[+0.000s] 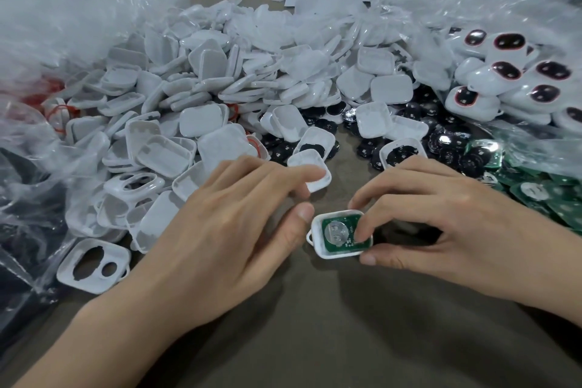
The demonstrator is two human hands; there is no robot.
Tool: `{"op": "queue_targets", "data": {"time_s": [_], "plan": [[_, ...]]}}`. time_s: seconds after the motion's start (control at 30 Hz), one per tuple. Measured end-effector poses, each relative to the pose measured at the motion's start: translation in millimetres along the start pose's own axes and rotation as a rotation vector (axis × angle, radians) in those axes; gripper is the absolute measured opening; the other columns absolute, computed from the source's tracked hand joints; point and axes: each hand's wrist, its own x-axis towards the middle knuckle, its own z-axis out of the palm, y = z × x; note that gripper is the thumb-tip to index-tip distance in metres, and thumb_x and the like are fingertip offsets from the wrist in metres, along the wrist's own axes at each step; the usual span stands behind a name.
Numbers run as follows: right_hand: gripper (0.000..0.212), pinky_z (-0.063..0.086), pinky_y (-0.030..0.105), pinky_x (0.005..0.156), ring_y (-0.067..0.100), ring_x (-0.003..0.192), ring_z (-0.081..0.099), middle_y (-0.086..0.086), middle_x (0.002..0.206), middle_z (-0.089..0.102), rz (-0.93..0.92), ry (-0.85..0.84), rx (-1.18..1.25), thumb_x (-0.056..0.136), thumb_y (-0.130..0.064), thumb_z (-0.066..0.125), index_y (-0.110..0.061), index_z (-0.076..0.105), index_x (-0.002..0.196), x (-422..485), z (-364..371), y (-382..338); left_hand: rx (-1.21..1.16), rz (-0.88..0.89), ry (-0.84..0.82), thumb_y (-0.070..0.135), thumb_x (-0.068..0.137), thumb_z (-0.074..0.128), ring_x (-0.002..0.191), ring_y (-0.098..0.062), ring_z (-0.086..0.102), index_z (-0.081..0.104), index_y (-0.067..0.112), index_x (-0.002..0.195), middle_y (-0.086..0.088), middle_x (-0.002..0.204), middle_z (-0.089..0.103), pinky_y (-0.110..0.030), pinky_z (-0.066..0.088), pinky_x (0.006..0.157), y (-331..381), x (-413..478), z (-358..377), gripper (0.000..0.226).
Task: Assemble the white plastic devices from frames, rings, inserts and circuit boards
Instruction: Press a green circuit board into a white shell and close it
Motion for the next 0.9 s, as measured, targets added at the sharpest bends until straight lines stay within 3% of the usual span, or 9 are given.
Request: {"op": "queue_targets", "data": {"time_s": [0.1, 0.23, 0.73, 0.9], "plan": [[0.018, 0.044, 0.024, 0.090, 0.007, 0.105, 0.054, -0.025, 0.113, 0.059, -0.002, 0.008, 0.002, 0.088, -0.057, 0.060, -0.043, 0.067, 0.096, 0.0, 0.5, 0.6, -0.021, -0.044, 0.009, 0.036, 0.104, 0.043, 0.106, -0.005, 0.053, 0.055, 0.018, 0.136, 0.019, 0.108, 0.063, -0.013, 0.036, 0.094, 1.8, 0.6, -0.4, 0.039], [0.017, 0.043, 0.023, 0.089, 0.007, 0.104, 0.054, -0.025, 0.112, 0.059, -0.012, 0.016, -0.012, 0.088, -0.058, 0.060, -0.044, 0.065, 0.096, -0.8, 1.1, 1.0, -0.028, -0.064, 0.018, 0.036, 0.104, 0.042, 0.106, -0.003, 0.052, 0.053, 0.019, 0.138, 0.020, 0.108, 0.062, -0.010, 0.034, 0.093, 3.0, 1.9, -1.0, 0.040], [0.037, 0.040, 0.022, 0.092, 0.007, 0.107, 0.056, -0.028, 0.112, 0.059, 0.028, 0.045, 0.005, 0.086, -0.071, 0.054, -0.048, 0.055, 0.116, -0.3, 0.6, 0.0, -0.020, -0.132, 0.077, 0.037, 0.102, 0.042, 0.111, -0.004, 0.054, 0.053, 0.020, 0.138, 0.019, 0.108, 0.064, -0.025, 0.042, 0.094, -7.3, 1.3, 1.0, 0.041], [0.028, 0.039, 0.012, 0.093, 0.002, 0.114, 0.054, -0.030, 0.112, 0.058, 0.056, 0.169, 0.058, 0.100, -0.059, 0.043, -0.043, 0.057, 0.118, -1.4, -3.2, -1.7, 0.036, -0.110, 0.035, 0.038, 0.105, 0.037, 0.113, -0.007, 0.052, 0.059, 0.021, 0.134, 0.017, 0.109, 0.064, -0.027, 0.040, 0.095, -12.9, 2.4, 1.5, 0.040]]}}
